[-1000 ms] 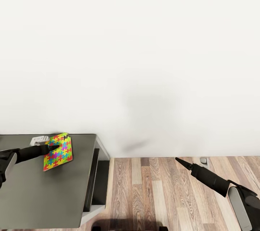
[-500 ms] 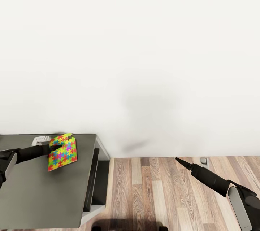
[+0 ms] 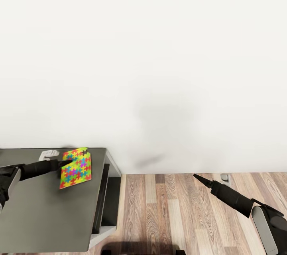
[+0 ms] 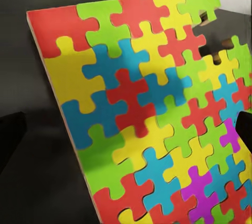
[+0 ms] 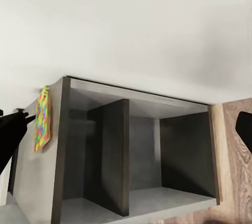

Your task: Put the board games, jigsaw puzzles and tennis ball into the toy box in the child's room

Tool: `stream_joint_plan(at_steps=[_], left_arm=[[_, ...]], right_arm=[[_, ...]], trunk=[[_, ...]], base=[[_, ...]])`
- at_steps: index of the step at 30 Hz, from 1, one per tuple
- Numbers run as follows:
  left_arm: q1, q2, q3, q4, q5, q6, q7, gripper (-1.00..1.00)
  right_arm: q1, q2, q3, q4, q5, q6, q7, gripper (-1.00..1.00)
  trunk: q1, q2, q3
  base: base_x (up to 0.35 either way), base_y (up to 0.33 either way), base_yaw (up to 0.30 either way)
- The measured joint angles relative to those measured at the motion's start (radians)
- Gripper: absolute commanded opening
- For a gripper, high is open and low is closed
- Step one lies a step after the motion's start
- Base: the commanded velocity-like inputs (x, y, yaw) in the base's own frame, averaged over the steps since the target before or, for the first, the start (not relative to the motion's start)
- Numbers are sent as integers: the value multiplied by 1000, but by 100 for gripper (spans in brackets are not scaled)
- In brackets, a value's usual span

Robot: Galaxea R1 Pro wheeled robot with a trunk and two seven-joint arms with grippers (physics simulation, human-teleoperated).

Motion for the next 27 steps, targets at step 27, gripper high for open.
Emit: stream_joint_plan(at_steps=[27], left_arm=[[1,-14,-50,0,-1,-14,-91,100]], right_arm=[[0,0,0,0,0,0,1,100]], trunk=[[0,0,0]], base=[[0,0,0]])
